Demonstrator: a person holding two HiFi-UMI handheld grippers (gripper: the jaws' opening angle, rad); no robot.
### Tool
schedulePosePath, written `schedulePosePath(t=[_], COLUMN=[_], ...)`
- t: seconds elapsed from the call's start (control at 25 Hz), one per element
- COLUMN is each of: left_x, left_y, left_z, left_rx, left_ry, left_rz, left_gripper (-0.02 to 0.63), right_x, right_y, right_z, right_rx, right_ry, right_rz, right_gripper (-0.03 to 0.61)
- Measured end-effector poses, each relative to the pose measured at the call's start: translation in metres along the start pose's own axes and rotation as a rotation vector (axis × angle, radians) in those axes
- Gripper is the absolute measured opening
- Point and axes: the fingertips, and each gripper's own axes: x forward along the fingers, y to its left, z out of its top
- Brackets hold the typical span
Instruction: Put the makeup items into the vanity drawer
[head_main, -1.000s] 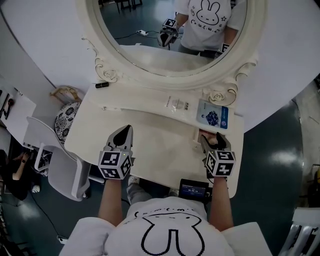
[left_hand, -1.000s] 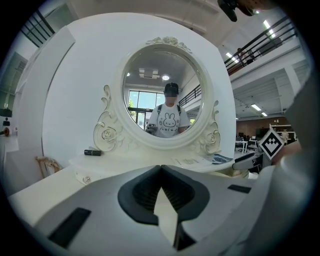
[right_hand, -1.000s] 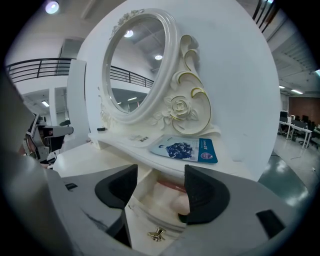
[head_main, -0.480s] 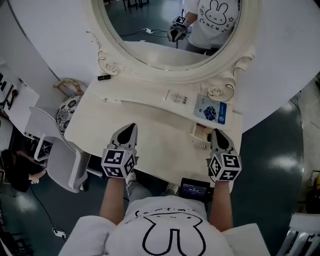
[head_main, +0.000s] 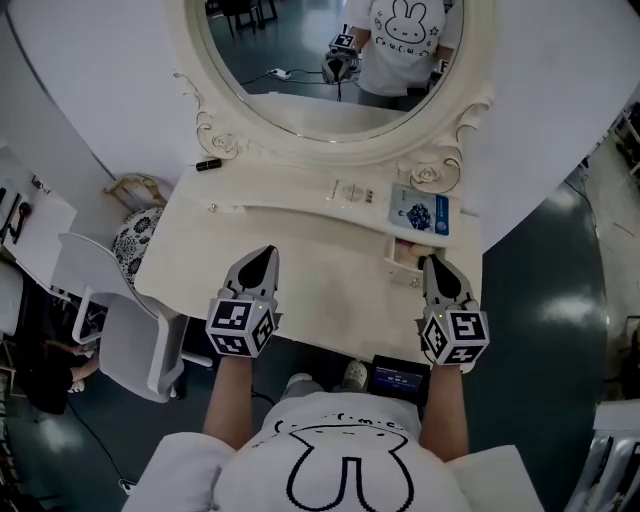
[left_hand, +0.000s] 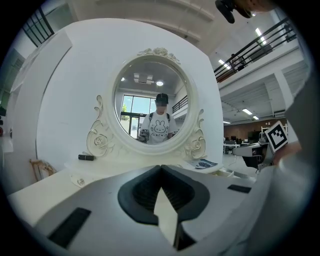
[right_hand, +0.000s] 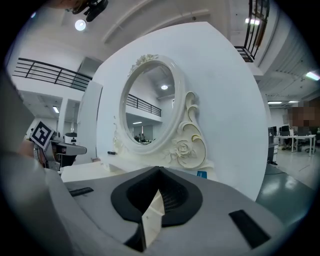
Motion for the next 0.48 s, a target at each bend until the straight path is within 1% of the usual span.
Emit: schedulePosePath(t=[0.32, 0.48], left_x=[-0.014, -0.019], left_y=[0.010, 0.012], left_z=[0.019, 0.031], left_rx=[0.007, 0.017], left_ry=[-0.033, -0.049], left_rz=[-0.104, -0.171], left_gripper=[0.031, 0.031], right_x=[-0.026, -0.040], right_y=[0.036, 0.055], right_z=[0.022, 0.044], right_rx=[-0.028, -0.050], right_ry=[-0.034, -0.095], right_rz=[-0.089, -0.146], right_gripper=[0.026, 0.025])
